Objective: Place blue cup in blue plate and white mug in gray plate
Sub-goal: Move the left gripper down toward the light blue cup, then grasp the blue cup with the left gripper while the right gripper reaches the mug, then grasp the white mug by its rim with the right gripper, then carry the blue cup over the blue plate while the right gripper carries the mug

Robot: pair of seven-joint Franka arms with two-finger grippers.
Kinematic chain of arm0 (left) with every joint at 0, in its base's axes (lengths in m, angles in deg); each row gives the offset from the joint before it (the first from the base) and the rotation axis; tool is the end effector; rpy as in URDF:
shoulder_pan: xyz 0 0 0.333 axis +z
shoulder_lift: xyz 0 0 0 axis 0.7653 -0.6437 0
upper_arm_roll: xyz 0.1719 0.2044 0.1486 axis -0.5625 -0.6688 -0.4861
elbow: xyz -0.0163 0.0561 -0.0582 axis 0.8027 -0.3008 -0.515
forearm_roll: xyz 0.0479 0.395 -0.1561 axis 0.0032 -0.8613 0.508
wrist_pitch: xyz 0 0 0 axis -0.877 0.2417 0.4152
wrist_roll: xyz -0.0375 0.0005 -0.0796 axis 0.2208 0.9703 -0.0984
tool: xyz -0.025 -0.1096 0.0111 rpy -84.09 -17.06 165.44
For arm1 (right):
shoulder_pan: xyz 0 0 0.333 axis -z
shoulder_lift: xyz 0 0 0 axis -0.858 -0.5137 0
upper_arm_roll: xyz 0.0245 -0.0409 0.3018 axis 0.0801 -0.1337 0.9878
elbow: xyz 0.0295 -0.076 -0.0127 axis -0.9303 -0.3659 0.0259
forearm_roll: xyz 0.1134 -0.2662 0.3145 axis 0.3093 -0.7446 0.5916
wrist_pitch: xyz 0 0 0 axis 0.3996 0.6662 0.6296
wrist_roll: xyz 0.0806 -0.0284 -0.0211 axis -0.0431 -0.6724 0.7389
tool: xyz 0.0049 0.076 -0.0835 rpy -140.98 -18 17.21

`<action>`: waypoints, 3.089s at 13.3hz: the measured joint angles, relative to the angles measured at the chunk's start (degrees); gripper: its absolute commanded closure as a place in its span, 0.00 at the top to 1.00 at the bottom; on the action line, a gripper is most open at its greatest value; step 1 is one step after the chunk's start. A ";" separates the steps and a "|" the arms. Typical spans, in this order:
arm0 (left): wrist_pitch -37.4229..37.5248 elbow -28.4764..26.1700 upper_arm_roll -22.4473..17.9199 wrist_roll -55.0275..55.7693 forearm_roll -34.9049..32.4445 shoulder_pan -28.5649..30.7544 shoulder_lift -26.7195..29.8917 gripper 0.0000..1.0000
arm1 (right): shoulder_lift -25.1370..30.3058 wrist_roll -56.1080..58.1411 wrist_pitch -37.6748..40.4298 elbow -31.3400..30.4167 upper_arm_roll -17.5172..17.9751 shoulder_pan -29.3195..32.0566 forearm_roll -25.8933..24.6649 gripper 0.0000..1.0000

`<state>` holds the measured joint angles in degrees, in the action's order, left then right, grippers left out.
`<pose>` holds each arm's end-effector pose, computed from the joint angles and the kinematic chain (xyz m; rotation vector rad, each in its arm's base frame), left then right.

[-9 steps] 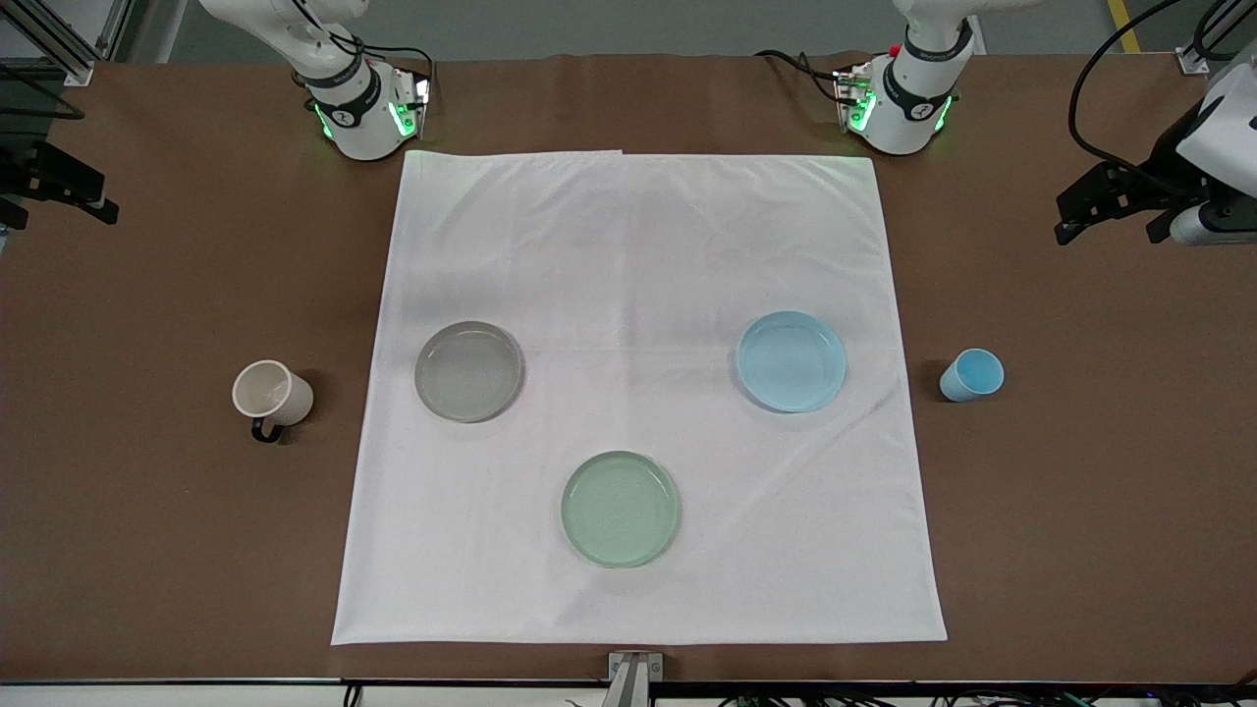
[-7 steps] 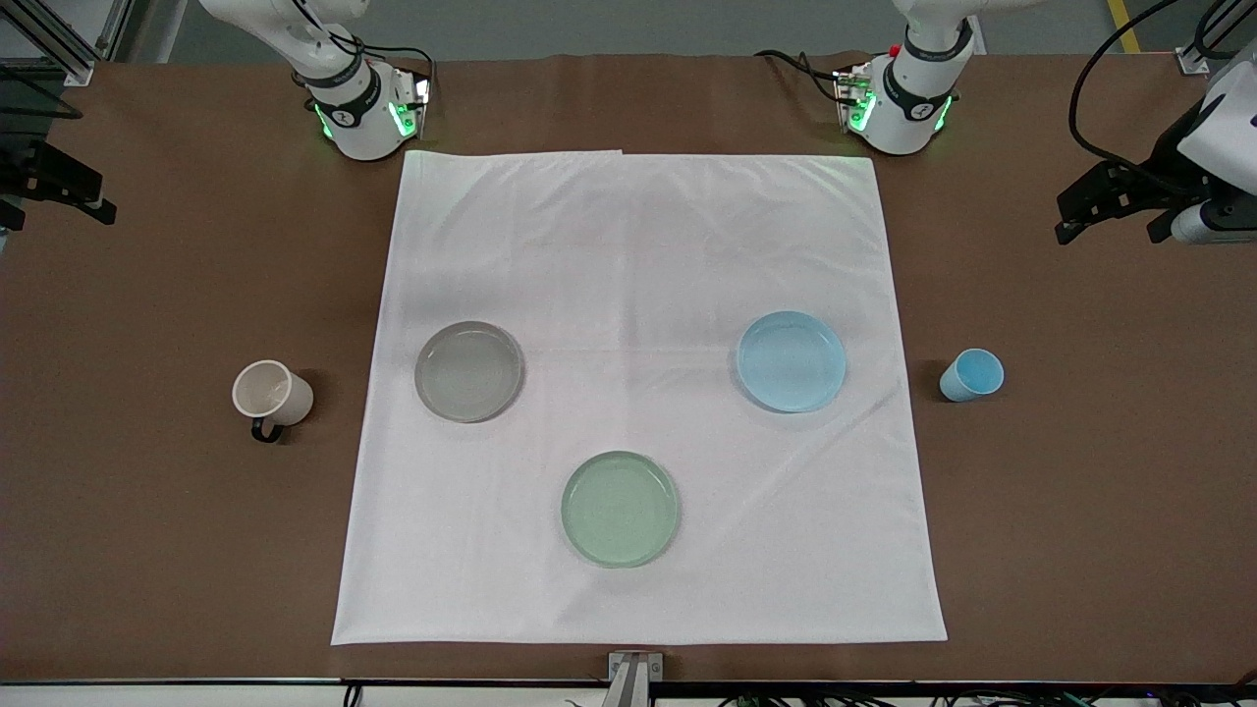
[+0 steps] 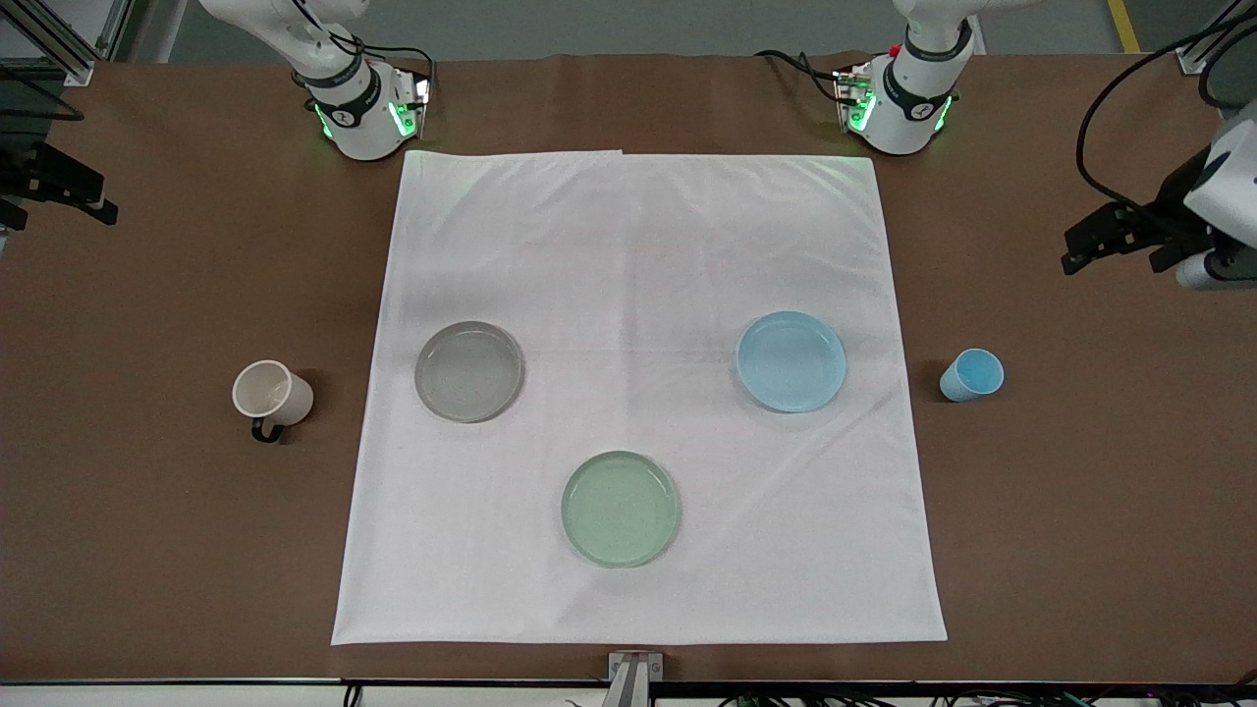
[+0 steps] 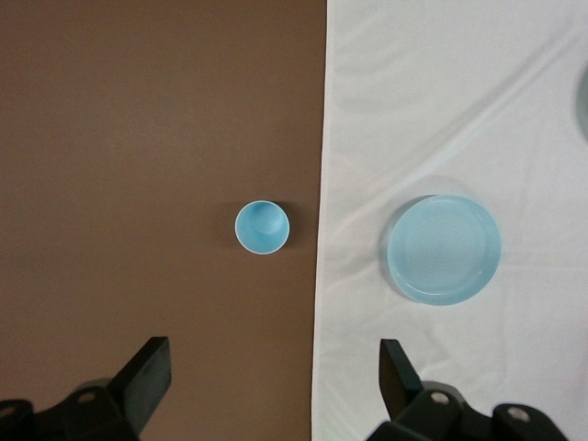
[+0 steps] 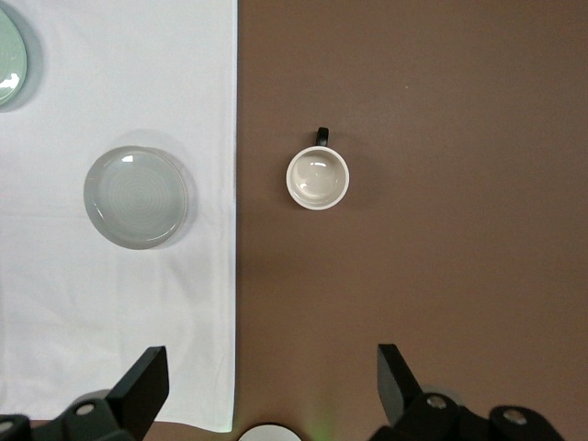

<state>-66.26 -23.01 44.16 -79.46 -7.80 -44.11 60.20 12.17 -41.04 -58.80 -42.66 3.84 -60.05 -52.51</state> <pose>0.5972 -0.0231 0.5723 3.1385 0.0220 -0.0170 0.5544 -0.0464 0.6484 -3.1170 -0.0672 0.0820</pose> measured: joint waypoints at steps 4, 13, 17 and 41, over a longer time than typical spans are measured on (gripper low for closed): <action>-15.76 -10.46 -0.03 -0.16 -0.01 1.69 -5.57 1.00 | -0.76 -0.04 -0.08 -0.29 -0.23 0.15 0.00 1.00; -36.90 -20.16 -0.05 -3.23 -2.06 5.07 -18.41 0.86 | -22.75 -0.01 -20.66 -2.10 -0.51 4.55 1.41 1.00; -36.90 -22.48 0.08 -3.62 -2.14 5.46 -18.52 0.77 | -29.80 -0.16 -31.53 -4.38 -0.32 4.46 4.90 0.98; -35.12 -23.75 3.87 -3.13 -2.15 6.07 -18.07 0.00 | -34.49 -3.23 -43.71 -12.89 0.48 2.15 8.26 0.00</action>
<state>-101.38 -46.76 48.02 -82.59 -9.95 -38.04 42.13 -22.32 -44.27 -102.51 -55.55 4.32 -57.90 -44.25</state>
